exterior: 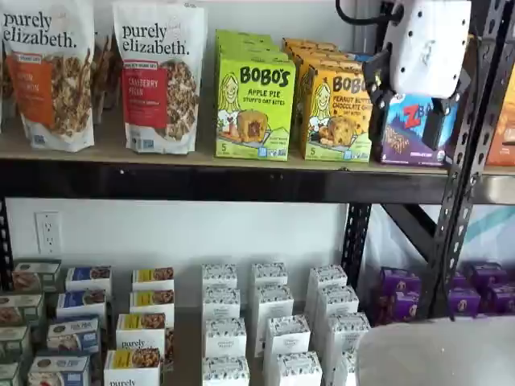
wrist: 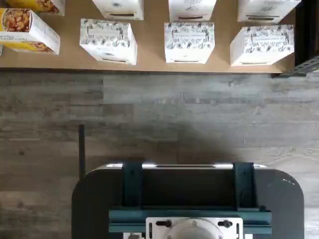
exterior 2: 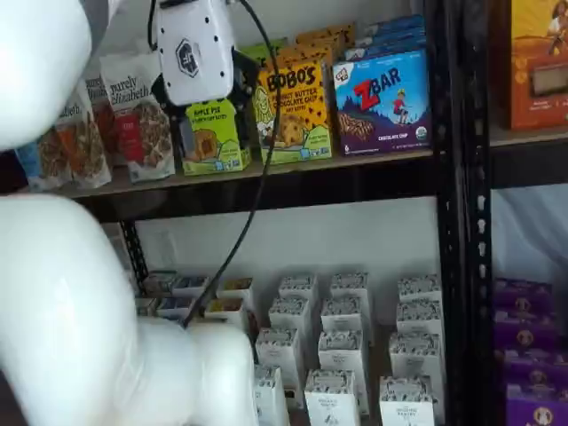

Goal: Pick the green box on the top shelf, the fourth from the left

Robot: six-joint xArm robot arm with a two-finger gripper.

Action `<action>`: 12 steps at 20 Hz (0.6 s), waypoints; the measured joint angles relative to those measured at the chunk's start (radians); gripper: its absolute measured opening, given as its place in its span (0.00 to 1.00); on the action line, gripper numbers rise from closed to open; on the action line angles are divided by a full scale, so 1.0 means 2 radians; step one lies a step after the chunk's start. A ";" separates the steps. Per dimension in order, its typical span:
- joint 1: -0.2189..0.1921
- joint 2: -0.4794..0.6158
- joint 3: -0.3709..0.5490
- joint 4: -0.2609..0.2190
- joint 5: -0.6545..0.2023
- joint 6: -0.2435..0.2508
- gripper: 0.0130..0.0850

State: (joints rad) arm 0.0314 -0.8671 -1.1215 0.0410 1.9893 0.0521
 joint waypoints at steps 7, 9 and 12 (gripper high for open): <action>0.012 -0.019 0.017 -0.015 -0.034 0.006 1.00; 0.013 -0.019 0.017 -0.016 -0.033 0.007 1.00; 0.014 -0.019 0.018 -0.015 -0.035 0.009 1.00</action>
State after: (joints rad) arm 0.0602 -0.9055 -1.0861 0.0103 1.9196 0.0693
